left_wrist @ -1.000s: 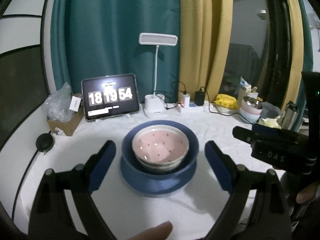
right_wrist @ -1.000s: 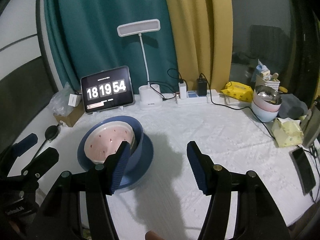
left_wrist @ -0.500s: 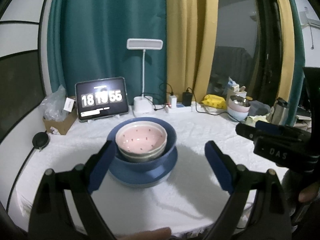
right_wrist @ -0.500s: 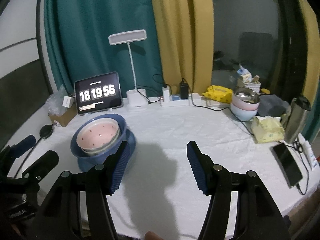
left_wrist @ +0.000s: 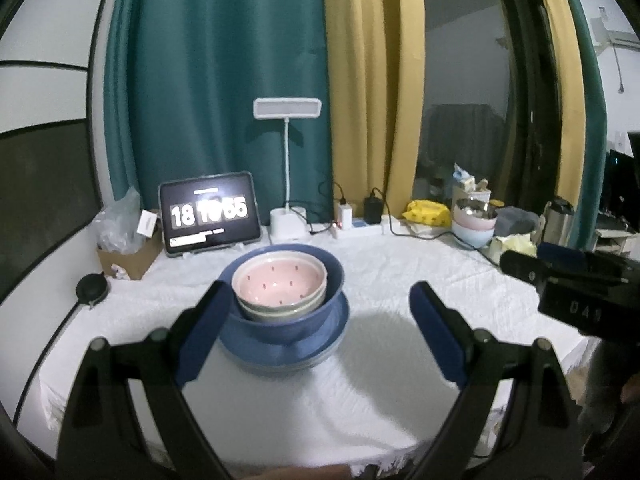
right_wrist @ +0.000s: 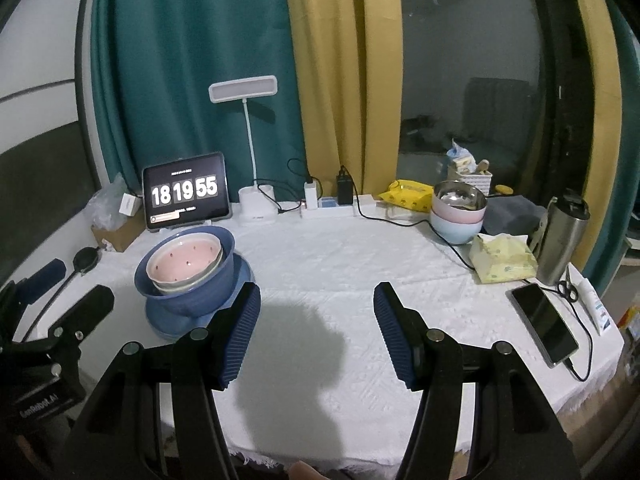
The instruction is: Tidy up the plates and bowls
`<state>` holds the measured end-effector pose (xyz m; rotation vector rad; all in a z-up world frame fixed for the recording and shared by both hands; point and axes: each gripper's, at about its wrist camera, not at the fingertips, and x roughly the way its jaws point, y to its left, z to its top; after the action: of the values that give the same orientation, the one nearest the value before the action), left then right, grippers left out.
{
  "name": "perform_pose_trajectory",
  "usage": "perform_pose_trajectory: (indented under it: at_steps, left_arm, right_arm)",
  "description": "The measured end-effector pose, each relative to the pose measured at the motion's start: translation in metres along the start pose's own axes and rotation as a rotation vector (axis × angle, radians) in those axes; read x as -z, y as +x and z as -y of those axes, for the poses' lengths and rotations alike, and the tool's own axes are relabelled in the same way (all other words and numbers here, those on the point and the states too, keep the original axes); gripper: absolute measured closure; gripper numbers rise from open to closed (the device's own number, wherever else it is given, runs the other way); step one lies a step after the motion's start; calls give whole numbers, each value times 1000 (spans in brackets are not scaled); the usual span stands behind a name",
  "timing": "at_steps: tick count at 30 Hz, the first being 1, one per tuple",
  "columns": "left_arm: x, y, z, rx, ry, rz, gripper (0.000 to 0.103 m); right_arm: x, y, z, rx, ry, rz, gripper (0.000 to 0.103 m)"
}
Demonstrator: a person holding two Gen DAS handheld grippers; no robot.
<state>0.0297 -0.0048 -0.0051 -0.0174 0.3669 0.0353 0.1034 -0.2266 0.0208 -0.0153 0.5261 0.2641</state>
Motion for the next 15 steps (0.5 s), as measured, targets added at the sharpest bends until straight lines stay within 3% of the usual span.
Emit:
perform_pose_trajectory:
  at_steps: [15]
  left_arm:
    - [-4,-3,-2,4,-16,9,12]
  right_arm:
    - [1,-5,1,3,-2,4,41]
